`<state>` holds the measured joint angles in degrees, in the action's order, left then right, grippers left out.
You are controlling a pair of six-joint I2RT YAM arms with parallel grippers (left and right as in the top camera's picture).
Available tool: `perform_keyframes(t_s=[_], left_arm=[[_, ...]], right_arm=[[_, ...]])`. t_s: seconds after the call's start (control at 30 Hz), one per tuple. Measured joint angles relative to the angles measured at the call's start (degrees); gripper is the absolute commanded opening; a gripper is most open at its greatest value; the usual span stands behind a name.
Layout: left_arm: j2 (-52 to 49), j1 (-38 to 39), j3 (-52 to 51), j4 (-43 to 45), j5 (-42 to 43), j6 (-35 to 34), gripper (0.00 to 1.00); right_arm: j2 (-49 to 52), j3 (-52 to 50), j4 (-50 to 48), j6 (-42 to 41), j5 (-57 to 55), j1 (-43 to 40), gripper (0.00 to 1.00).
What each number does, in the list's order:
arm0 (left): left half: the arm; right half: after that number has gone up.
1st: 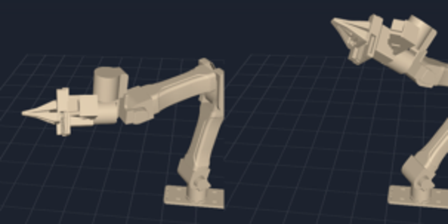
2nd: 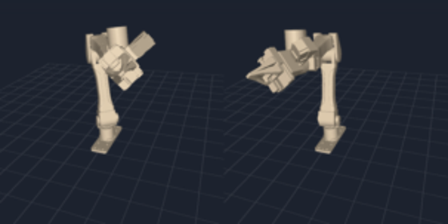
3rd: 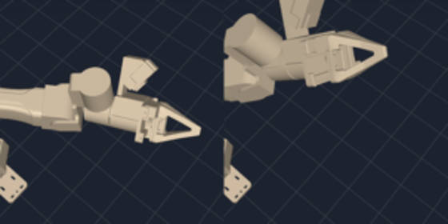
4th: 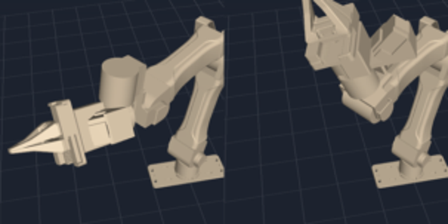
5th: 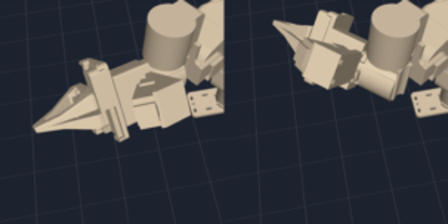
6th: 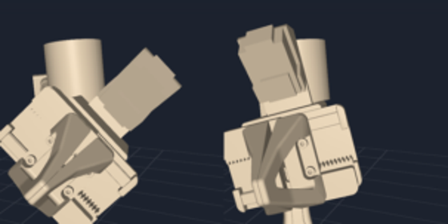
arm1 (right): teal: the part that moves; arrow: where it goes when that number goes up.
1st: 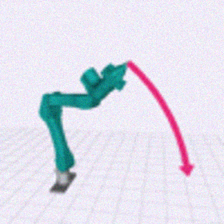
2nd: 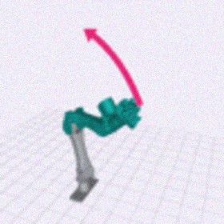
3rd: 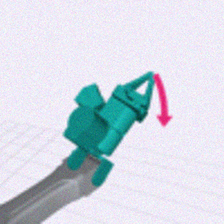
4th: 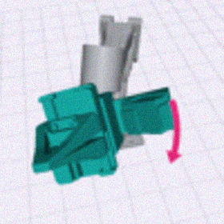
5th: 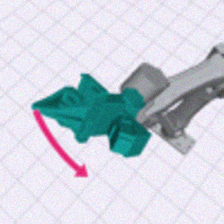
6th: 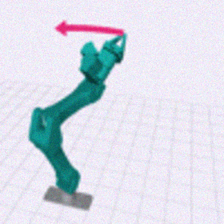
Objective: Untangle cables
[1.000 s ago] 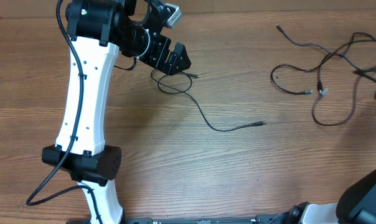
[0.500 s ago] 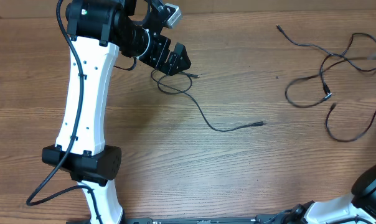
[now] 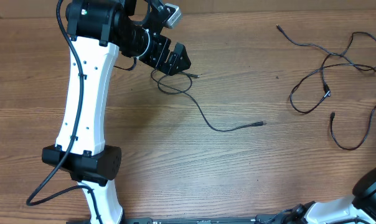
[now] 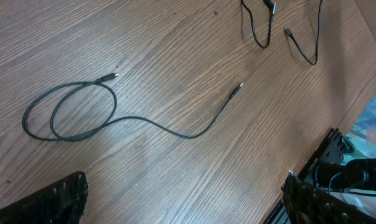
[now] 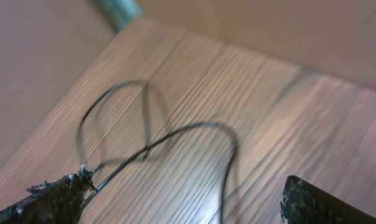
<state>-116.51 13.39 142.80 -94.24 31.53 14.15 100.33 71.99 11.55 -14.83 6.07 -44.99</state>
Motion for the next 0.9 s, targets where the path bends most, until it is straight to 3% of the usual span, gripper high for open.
perform_keyframes(t_s=[0.4,0.57,0.73,0.9], left_arm=[[0.0,0.0,0.0,0.0,0.0,0.0,1.00],[0.0,0.0,0.0,0.0,0.0,0.0,1.00],[0.0,0.0,0.0,0.0,0.0,0.0,1.00],[0.0,0.0,0.0,0.0,0.0,0.0,1.00]], right_arm=[[-9.6,0.0,21.0,12.0,7.0,0.0,1.00],[-17.4,0.1,36.0,15.9,2.8,0.0,1.00],[-18.0,0.0,50.1,17.4,-2.6,0.0,1.00],[-18.0,0.0,54.8,15.8,-8.1,0.0,1.00]])
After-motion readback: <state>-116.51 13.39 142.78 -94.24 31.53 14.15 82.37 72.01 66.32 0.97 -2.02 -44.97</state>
